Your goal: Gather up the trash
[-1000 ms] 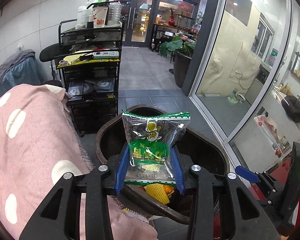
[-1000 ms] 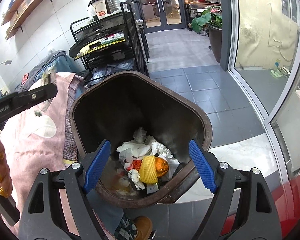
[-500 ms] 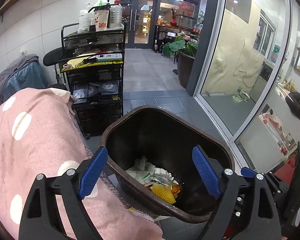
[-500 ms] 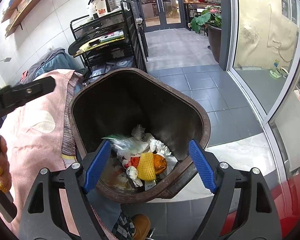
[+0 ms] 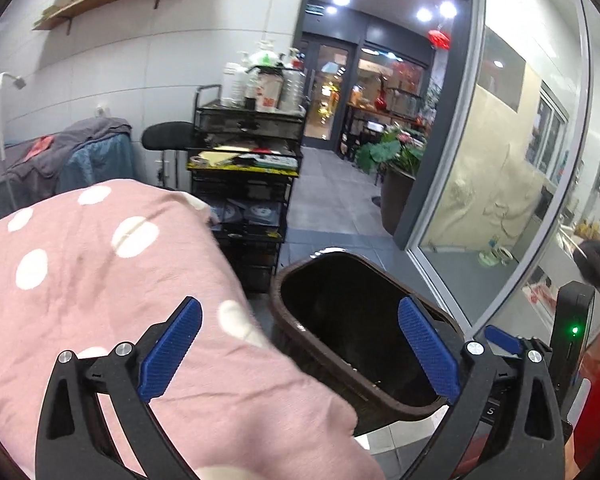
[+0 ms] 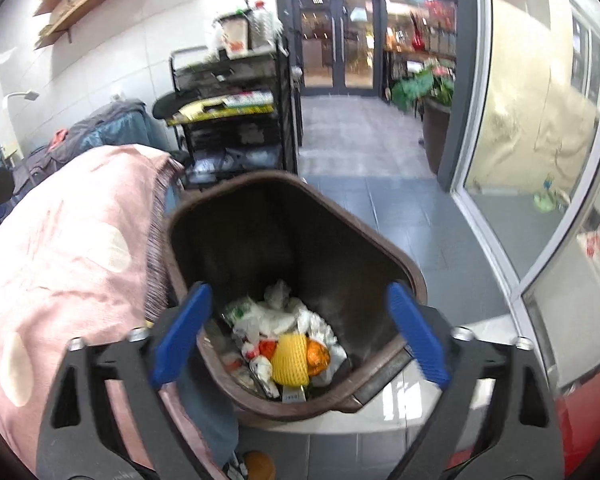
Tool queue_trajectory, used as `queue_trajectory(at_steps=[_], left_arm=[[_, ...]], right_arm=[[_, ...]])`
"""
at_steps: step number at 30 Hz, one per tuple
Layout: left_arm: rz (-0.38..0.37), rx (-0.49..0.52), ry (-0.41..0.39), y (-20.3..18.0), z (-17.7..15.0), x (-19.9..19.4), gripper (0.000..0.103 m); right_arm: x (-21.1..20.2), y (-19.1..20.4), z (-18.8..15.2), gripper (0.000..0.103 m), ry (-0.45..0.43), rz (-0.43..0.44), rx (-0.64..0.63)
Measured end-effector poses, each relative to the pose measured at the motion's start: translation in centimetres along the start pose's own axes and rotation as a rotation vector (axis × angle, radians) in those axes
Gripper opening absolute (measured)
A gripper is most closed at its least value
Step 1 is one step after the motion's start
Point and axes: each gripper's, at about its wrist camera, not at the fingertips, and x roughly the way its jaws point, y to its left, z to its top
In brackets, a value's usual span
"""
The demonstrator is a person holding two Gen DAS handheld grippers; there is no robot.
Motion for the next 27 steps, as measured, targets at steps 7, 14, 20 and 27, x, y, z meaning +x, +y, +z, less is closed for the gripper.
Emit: queue_trajectory(at_steps=[7,14,20,27], left_arm=[[0.148,-0.034,-0.124,2.0,-1.5,-6.0,0.097],[0.291,-0.075,-0.181,4.4,-3.9,-10.4,0.097],[0.407,-0.148,-0.203,6.4,-5.9,-13.6,0.097],[0.499,-0.191,-0.257,7.1,-8.4,-16.9,0.097]], right_arm=[[-3.0,4.0,0.2,0.095,-0.084,0.071,-0.07],[-6.2,8.5,-0.8,0.097,-0.142,0.172,-0.134],[-9.0,11.9,-2.5,0.097,-0.179,0.247,-0.187],[-12.7,14.0,-4.5,0.097,-0.246,0.308,-0.228]])
